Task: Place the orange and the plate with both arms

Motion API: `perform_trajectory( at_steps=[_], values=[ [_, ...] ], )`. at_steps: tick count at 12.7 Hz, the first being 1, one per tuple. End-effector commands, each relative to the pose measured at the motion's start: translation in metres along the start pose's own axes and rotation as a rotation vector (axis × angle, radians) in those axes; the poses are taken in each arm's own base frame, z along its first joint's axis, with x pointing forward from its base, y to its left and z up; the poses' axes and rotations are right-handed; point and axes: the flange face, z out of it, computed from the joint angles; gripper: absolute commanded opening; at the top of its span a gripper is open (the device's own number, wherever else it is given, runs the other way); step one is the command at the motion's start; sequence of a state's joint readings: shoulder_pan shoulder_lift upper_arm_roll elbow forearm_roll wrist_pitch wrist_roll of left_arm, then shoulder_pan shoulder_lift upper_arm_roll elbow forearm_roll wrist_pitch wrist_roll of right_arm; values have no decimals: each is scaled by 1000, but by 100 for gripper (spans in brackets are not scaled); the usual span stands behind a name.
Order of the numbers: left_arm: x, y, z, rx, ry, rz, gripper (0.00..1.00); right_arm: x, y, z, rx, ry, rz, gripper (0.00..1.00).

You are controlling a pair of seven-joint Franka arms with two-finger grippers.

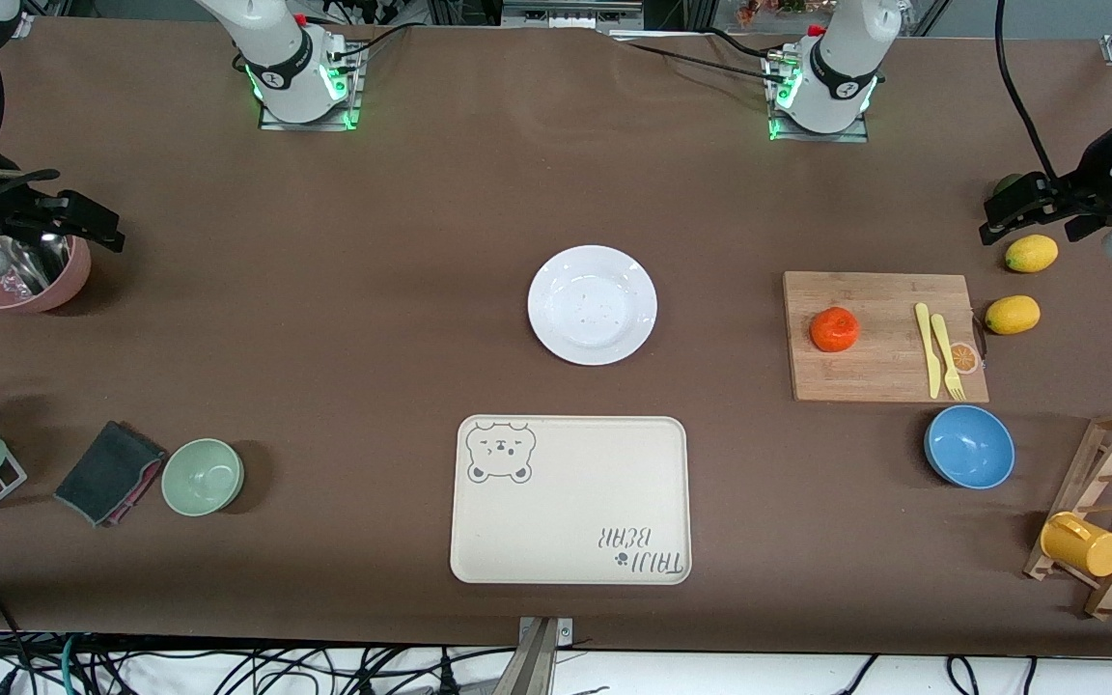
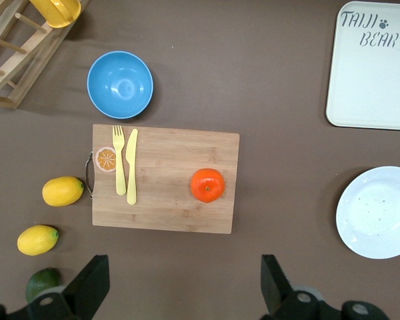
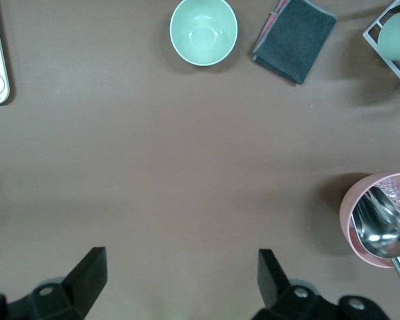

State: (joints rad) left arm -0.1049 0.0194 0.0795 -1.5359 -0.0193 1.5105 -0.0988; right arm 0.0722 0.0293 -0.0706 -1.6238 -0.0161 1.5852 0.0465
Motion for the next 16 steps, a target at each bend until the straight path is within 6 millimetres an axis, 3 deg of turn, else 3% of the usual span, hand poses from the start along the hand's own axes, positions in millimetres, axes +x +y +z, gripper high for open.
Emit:
perform_trajectory(
  at_steps=[1,13,16],
  values=[
    [0,0,-5,22,-2,-5,100,-3,-2,-3,13,-3,12,100],
    [0,-1,-5,22,-2,-6,100,-3,-2,-3,13,-5,11,100],
    [1,7,-3,25,-6,10,100,-3,-2,-3,13,-5,11,100]
  ],
)
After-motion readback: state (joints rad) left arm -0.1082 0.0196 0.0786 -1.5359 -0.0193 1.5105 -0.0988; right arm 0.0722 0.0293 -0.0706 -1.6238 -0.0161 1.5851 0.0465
